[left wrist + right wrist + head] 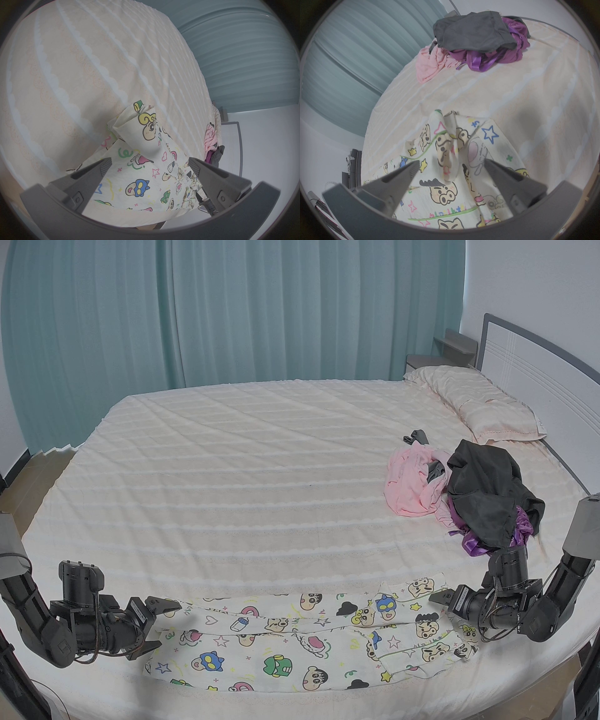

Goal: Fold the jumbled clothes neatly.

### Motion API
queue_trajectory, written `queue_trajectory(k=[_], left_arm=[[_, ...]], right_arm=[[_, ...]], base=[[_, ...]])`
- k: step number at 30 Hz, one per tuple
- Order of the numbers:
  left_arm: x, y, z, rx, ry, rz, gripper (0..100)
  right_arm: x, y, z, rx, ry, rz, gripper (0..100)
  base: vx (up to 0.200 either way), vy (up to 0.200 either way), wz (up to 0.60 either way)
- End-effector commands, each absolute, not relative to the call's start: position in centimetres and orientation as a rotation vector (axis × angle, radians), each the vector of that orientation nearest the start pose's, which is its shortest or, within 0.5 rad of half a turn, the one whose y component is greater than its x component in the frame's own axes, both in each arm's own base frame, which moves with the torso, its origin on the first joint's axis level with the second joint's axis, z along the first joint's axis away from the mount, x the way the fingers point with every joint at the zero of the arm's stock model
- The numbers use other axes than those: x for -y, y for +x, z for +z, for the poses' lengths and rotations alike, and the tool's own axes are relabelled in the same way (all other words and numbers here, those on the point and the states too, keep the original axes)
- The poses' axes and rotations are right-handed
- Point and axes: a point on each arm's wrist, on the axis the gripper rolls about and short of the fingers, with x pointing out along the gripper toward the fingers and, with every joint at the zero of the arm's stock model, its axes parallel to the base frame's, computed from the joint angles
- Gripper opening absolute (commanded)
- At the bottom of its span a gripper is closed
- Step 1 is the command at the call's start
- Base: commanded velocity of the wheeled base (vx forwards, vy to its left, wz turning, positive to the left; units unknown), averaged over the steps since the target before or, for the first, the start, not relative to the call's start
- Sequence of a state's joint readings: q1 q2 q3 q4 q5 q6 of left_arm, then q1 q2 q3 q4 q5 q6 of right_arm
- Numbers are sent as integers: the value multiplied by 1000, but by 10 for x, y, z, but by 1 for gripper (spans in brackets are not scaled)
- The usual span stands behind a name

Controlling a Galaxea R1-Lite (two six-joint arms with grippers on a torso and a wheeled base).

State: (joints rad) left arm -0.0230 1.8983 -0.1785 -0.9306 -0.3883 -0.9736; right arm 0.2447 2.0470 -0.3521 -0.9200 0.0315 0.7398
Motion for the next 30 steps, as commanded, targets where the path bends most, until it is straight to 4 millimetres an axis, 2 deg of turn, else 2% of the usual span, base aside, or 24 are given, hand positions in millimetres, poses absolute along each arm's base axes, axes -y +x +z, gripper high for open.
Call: queue_trajectory(k=[1, 3, 4, 6, 11, 13, 16, 18, 20, 24, 30], left_arm=[[14, 217, 28, -918, -1053, 23, 100], [14, 218, 28, -918, -1053, 23, 100], [14, 218, 28, -918, -1053, 23, 100], [14, 218, 28, -917, -1053, 22, 100], [14, 218, 28, -917, -1053, 22, 100], [14, 218, 28, -917, -1053, 22, 100], [14, 218, 28, -917, -1054, 23, 100], [14, 219, 28, -914, -1054, 21, 100], [13, 219, 29, -911, -1059, 23, 100], [13, 219, 30, -901, -1055, 22, 100], [8, 218, 54, -755, -1026, 53, 100]], right_arm=[[-64, 256, 28, -770, 626, -16, 100], [-65, 255, 41, -724, 638, 10, 100], [-66, 255, 41, -724, 638, 14, 100], [-79, 253, 45, -721, 644, 64, 100], [-103, 264, 48, -685, 726, 126, 100], [-108, 268, 37, -722, 748, 120, 100], [-111, 278, 10, -783, 730, 86, 100], [-109, 280, 4, -790, 726, 74, 100], [-100, 285, -9, -786, 733, 39, 100], [-94, 286, -13, -782, 741, 21, 100], [-95, 277, -7, -720, 757, 59, 100]], base=[[0, 0, 0], [0, 0, 0], [0, 0, 0], [0, 0, 0], [0, 0, 0], [0, 0, 0], [0, 0, 0], [0, 0, 0], [0, 0, 0], [0, 0, 0], [0, 0, 0]])
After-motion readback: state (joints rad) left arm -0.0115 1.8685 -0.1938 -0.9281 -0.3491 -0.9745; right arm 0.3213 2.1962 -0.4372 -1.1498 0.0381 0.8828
